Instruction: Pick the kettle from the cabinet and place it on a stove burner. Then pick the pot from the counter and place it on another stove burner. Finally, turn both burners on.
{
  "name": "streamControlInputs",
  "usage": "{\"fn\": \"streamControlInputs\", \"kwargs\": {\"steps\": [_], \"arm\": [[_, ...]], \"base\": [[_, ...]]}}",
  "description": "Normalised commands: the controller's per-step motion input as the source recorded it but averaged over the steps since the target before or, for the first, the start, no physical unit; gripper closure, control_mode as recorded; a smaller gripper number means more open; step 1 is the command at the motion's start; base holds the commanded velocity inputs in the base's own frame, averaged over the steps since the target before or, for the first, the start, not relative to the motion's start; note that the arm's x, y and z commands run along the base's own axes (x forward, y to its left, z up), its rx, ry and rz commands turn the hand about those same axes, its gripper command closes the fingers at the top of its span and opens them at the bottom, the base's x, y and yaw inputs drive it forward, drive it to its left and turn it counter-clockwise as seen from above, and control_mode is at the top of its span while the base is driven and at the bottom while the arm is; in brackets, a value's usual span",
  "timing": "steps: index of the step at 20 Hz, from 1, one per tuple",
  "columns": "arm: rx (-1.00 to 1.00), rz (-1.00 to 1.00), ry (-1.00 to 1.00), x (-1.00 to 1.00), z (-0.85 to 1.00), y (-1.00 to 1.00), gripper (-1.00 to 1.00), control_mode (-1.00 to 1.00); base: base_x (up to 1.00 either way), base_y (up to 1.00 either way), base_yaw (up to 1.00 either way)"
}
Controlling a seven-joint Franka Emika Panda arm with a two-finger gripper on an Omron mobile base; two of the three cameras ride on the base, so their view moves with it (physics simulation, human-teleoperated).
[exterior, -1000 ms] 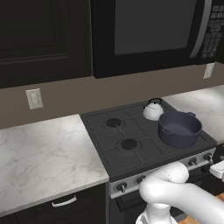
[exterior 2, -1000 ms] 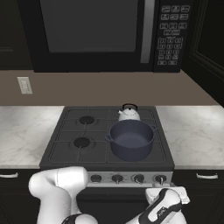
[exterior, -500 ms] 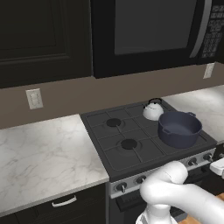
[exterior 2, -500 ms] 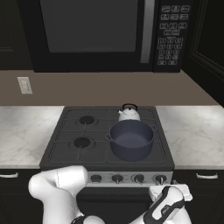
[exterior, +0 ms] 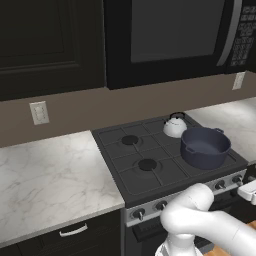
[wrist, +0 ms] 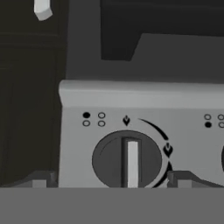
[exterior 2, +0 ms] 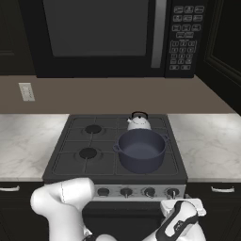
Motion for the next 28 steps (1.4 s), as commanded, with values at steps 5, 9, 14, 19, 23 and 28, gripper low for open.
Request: {"fn": "streamControlInputs", "kwargs": {"steps": [5,9,14,19,23,28], "arm": [[0.01,0.02,0.00,0.11,-0.11,0.00,-1.00,-1.00],[0.01,0.02,0.00,0.10,-0.07,0.00,-1.00,-1.00],[0.01,0.01,0.00,0.09,-0.03,0.00,-1.00,-1.00],[0.01,0.01,0.00,0.06,-0.02,0.00,-1.00,-1.00],[0.00,0.01,0.00,0.01,-0.03,0.01,-1.00,-1.00],[0.00,0.00,-0.02,-0.06,0.00,0.04,-1.00,-1.00]], "base": [[0.00,0.00,0.00],[0.00,0.00,0.00],[0.00,0.00,0.00],[0.00,0.00,0.00],[0.00,0.00,0.00],[0.00,0.00,0.00]]}}
